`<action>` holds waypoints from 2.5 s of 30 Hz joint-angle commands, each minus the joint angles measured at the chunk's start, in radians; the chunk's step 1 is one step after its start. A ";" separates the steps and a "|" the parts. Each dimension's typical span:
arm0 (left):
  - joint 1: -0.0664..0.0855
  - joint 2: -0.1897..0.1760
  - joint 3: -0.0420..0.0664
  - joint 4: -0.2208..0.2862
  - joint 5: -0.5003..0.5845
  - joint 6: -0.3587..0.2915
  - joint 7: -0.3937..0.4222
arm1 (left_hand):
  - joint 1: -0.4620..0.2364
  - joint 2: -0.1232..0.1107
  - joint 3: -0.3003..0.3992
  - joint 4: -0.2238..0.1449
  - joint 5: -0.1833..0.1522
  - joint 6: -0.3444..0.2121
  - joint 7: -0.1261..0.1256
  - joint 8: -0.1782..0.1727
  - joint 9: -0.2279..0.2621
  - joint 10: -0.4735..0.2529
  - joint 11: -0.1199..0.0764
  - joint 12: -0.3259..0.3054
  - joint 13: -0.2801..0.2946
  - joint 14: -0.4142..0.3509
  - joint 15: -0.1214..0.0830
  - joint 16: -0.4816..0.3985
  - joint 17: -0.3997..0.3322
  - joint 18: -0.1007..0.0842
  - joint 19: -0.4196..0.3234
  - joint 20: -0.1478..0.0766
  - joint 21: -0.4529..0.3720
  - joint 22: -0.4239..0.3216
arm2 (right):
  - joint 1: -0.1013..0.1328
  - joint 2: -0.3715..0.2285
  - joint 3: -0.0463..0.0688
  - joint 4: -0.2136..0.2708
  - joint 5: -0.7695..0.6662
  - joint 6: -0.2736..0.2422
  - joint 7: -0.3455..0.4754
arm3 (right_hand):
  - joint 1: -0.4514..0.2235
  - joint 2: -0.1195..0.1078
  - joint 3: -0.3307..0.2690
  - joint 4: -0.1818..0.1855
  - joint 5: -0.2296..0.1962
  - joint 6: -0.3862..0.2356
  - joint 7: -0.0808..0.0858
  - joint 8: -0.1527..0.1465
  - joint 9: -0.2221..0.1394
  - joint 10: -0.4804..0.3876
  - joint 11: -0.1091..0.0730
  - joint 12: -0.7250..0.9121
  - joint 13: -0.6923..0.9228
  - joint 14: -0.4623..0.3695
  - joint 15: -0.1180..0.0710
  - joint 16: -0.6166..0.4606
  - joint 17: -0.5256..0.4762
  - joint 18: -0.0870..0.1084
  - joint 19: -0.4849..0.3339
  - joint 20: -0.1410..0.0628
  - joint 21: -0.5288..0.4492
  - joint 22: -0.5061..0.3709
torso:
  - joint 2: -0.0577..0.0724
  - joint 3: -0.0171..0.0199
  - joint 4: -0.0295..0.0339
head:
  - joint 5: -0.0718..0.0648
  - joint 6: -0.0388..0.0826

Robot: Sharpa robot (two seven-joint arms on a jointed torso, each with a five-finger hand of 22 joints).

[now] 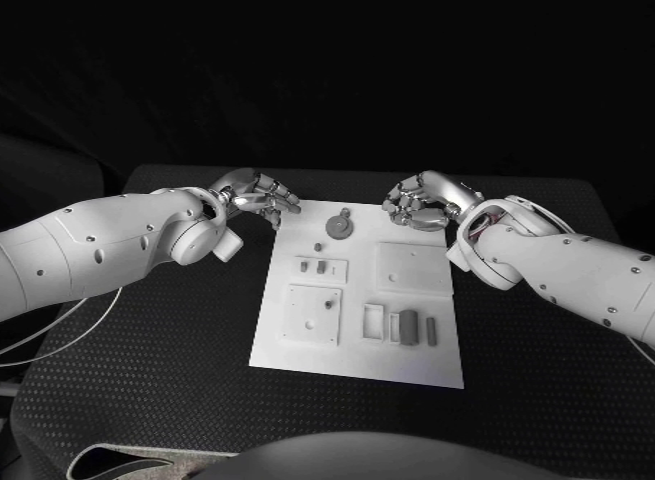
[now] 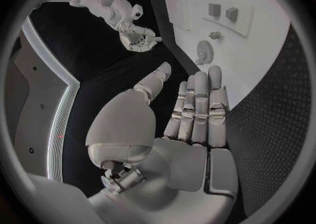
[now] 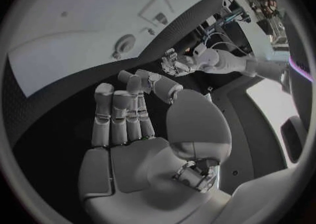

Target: Assemble the parts on the task board

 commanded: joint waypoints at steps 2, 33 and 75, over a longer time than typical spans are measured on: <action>0.001 -0.001 0.001 -0.009 0.002 0.000 0.010 | -0.009 0.002 0.000 0.001 -0.006 -0.005 0.003 -0.001 -0.001 -0.007 0.000 -0.003 -0.001 0.001 0.003 -0.004 0.002 0.036 0.007 0.002 -0.005 0.001 | -0.009 -0.009 0.000 0.032 0.265 0.137 0.071 | -0.001 0.018 0.002 -0.006 -0.001 0.037 0.046 -0.004 0.034 -0.006 0.006 0.000 -0.002 -0.012 -0.001 0.001 0.003 0.020 -0.005 0.002 0.000 0.016 | -0.001 -0.0001 0.0004 | 0.009 0.003; 0.001 0.009 0.001 -0.074 0.015 -0.008 0.017 | -0.009 0.000 0.001 0.001 -0.006 -0.005 0.004 -0.001 -0.002 -0.006 0.000 -0.001 -0.001 0.003 0.003 -0.003 0.003 0.037 0.009 0.002 -0.005 0.002 | -0.157 0.065 0.000 0.139 0.142 0.182 0.103 | -0.010 0.039 -0.003 -0.015 -0.001 0.033 0.047 -0.008 0.040 -0.013 0.008 0.001 -0.006 -0.024 0.001 0.002 0.009 0.020 -0.015 0.006 0.000 0.017 | -0.001 -0.0042 0.0016 | 0.104 -0.026; 0.001 0.011 0.001 -0.076 0.017 -0.003 0.014 | -0.014 -0.001 0.000 0.002 -0.006 -0.006 0.004 -0.001 -0.002 -0.006 0.000 -0.001 -0.001 0.004 0.003 -0.004 0.003 0.037 0.010 0.002 -0.006 0.004 | -0.239 0.148 -0.027 0.117 -0.190 0.085 0.051 | -0.007 0.039 0.001 -0.018 0.000 0.030 0.050 -0.012 0.049 -0.019 0.011 -0.025 -0.034 -0.026 0.004 -0.003 0.011 0.020 -0.017 0.007 -0.001 0.015 | -0.002 -0.0049 0.0013 | 0.127 -0.036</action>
